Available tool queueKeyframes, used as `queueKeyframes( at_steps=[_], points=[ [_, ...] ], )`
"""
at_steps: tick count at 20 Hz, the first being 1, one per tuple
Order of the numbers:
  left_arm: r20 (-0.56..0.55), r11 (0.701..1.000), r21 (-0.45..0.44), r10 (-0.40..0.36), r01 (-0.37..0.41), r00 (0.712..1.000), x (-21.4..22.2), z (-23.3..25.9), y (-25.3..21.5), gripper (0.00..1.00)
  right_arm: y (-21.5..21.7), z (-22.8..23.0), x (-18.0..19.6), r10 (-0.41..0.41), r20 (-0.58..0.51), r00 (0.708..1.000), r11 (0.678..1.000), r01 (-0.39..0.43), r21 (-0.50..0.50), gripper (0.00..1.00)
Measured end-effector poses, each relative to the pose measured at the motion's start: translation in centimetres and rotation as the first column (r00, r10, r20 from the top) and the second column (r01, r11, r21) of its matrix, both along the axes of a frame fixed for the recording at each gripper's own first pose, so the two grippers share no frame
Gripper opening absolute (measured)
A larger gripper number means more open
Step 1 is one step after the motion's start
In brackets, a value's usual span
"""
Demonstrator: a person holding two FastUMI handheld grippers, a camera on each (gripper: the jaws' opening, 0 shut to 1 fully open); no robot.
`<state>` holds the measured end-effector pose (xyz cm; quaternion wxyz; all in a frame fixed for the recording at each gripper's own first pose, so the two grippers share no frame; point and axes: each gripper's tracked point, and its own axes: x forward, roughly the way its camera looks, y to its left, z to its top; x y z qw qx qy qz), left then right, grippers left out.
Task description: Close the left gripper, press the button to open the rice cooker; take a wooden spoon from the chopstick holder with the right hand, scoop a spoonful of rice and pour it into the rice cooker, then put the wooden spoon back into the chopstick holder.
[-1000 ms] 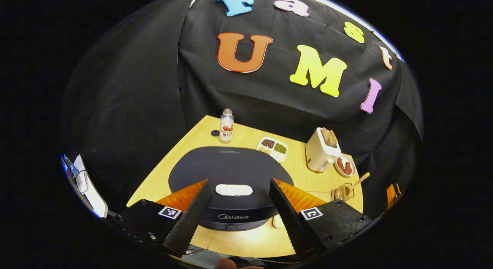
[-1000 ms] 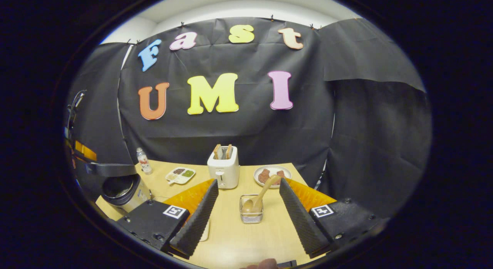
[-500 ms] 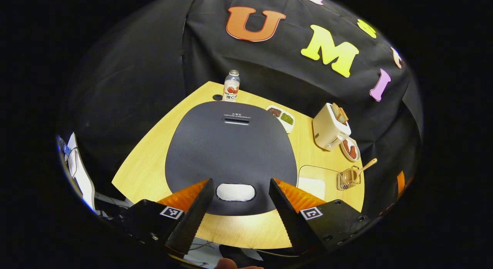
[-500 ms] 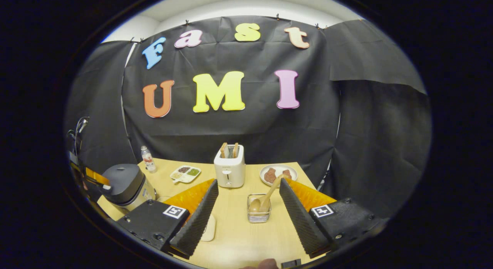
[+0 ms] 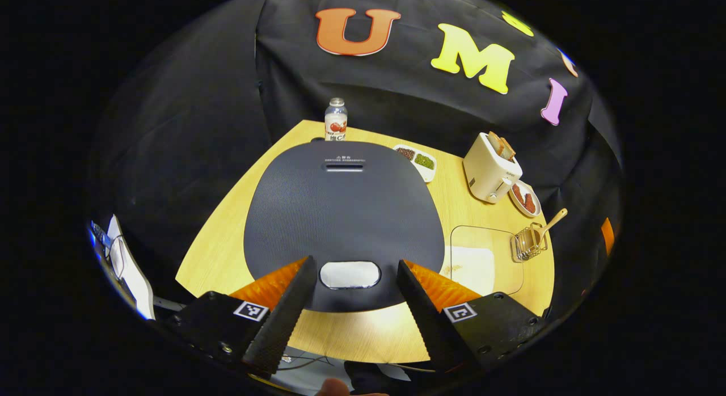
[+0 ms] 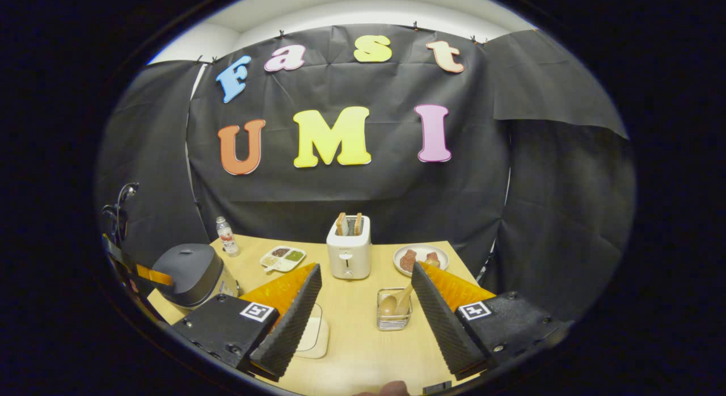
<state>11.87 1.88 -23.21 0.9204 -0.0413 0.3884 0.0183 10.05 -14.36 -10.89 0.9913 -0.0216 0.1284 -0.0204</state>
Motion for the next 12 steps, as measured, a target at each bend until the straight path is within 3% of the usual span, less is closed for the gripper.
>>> queueKeyframes(
  at_steps=[6,9,12],
  points=[
    [0.082,0.997,-0.049,0.055,-0.051,0.995,0.9,1.0,0.2,0.95,0.7,1.7,-0.1,0.0,0.025,1.0,1.0,0.0,0.007,1.0],
    [0.154,0.998,-0.064,0.037,-0.027,0.987,0.9,3.6,-0.7,0.95,1.6,3.8,-0.2,-0.002,0.063,0.998,1.0,0.002,0.009,1.0],
    [0.272,0.998,-0.065,0.01,0.008,0.962,1.0,7.7,-1.4,0.95,2.7,5.7,-0.9,0.004,0.098,0.995,1.0,-0.004,-0.004,1.0]
  ],
)
